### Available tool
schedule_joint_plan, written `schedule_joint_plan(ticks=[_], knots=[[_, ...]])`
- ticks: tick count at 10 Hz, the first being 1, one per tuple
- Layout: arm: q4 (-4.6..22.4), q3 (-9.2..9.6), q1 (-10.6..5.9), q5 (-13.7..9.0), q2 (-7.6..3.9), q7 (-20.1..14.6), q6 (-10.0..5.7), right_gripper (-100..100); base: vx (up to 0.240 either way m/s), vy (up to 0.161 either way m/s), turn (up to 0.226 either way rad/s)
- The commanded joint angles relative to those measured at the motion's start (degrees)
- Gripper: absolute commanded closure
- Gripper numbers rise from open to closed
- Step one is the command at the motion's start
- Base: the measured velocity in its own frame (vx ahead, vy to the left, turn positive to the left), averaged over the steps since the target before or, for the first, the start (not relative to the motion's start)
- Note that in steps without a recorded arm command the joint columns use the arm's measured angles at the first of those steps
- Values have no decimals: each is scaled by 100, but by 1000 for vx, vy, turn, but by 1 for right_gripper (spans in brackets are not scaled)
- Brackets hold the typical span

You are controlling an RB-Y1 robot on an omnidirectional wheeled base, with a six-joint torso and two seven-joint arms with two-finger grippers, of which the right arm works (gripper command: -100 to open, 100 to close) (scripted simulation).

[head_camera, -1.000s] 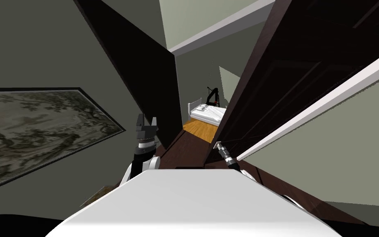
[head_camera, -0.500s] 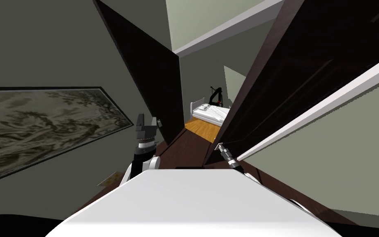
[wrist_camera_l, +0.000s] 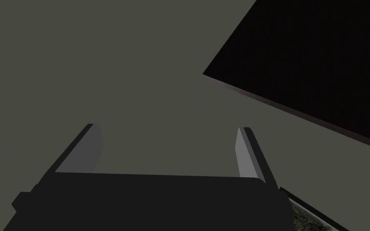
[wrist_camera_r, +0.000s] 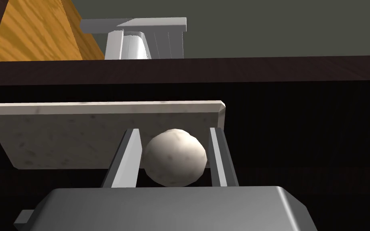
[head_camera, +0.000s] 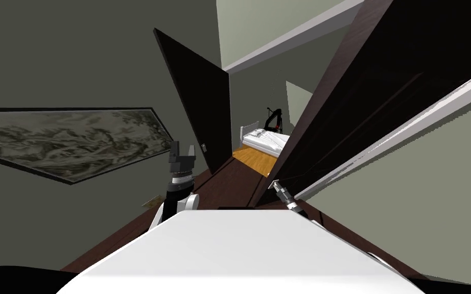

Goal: Pull the door open

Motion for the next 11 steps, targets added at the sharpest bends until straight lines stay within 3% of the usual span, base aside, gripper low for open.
schedule_joint_plan(ticks=[1, 3, 4, 11], knots=[[67, -19, 42, 6, -76, -38, -143, 100, -204, -73, 132], [82, -18, 63, 13, -95, -52, -191, 100, -140, -63, 53], [-29, 17, 128, 35, -63, -65, -102, 100, -36, -9, -7], [306, 30, -345, -51, 105, 83, 120, 100, -171, -80, 138]])
